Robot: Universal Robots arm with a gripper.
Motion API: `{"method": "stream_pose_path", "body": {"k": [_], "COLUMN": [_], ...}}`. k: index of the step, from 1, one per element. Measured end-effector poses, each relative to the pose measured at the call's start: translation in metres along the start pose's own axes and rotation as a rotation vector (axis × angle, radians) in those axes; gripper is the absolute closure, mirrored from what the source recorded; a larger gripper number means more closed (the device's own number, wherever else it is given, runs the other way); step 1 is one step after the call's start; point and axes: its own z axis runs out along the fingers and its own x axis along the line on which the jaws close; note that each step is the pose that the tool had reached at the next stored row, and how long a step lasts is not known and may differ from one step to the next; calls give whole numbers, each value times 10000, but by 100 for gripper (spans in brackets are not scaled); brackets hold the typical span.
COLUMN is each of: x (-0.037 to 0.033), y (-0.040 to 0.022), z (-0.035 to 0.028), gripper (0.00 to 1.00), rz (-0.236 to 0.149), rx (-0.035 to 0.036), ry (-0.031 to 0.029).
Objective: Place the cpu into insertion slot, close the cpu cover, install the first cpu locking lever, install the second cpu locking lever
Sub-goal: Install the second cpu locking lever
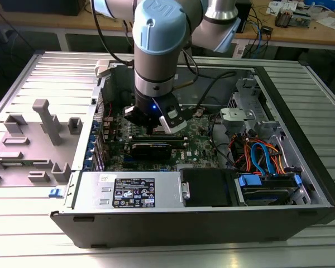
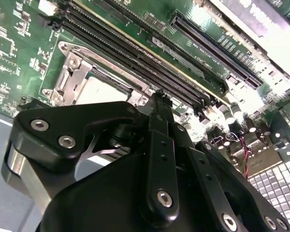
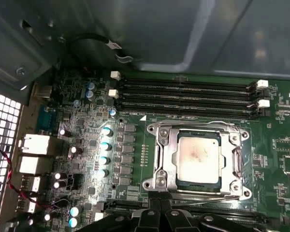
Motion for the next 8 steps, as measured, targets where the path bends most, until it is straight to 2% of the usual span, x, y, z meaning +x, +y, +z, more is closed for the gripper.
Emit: {"method": "stream_pose_path", "body": {"k": [4, 6, 8], "x": [27, 58, 59], "y": [-8, -9, -10], "z": [51, 71, 76], "gripper": [89, 89, 89], "rz": [-6, -10, -9], "rx": [-123, -209, -208], "ry": [-8, -16, -5]}}
